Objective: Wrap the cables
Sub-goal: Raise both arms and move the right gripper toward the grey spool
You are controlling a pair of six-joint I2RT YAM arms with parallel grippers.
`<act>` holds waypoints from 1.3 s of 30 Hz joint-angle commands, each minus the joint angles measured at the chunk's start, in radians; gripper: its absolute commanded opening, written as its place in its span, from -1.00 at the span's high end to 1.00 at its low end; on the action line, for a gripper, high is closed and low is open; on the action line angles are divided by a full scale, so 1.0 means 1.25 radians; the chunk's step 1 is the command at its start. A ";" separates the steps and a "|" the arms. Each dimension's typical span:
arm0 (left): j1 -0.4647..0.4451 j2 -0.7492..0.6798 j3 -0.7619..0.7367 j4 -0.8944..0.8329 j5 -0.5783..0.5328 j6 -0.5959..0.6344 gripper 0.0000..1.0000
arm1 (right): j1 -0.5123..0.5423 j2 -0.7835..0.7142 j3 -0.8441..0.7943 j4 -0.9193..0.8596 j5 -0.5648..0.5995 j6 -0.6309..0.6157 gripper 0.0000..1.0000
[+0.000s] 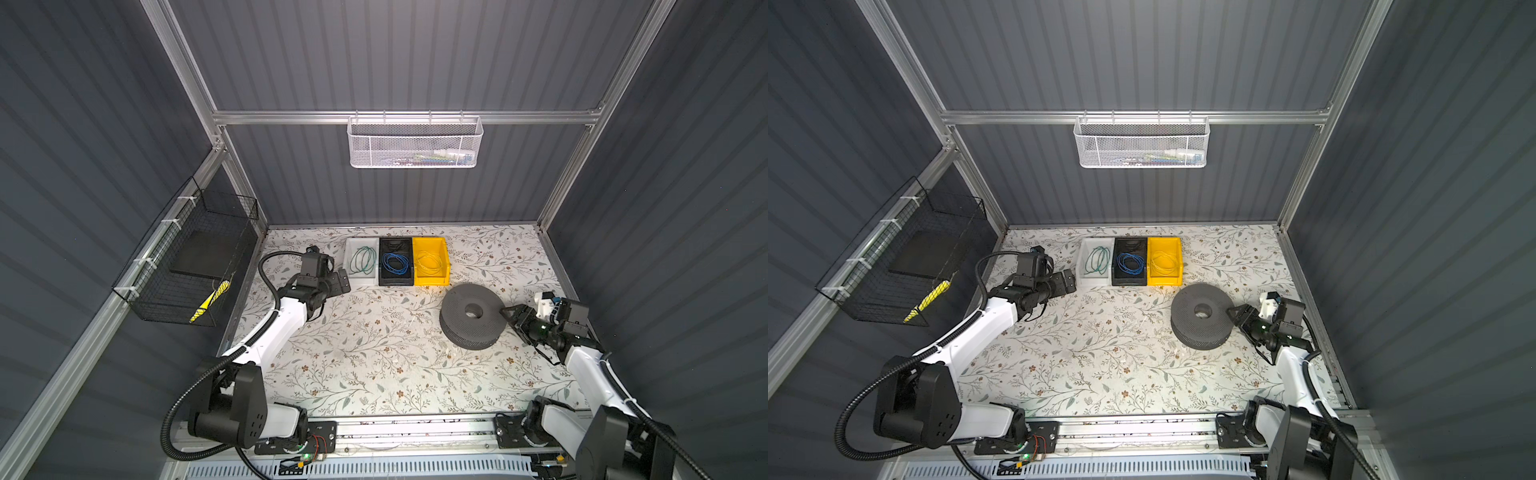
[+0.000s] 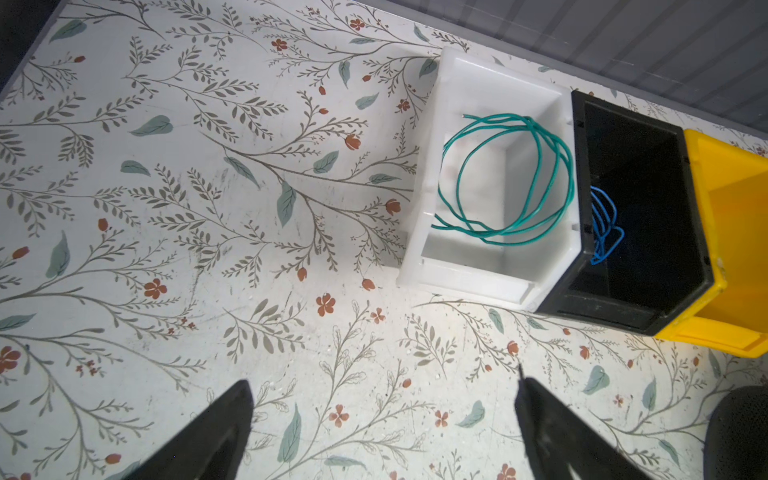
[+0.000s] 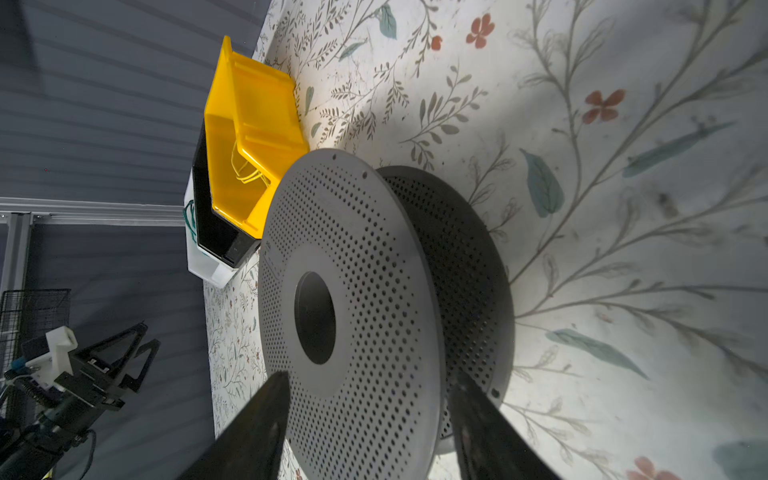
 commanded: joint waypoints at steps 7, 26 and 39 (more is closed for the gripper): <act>0.003 -0.005 0.046 -0.054 0.025 0.013 -0.99 | -0.003 0.090 -0.013 0.166 -0.092 -0.006 -0.05; 0.003 -0.036 0.053 -0.082 0.028 0.004 -0.99 | -0.007 0.007 -0.054 0.207 0.014 -0.004 -0.20; 0.003 -0.055 0.060 -0.101 0.028 0.002 -0.99 | -0.006 0.246 -0.053 0.466 -0.143 0.086 0.01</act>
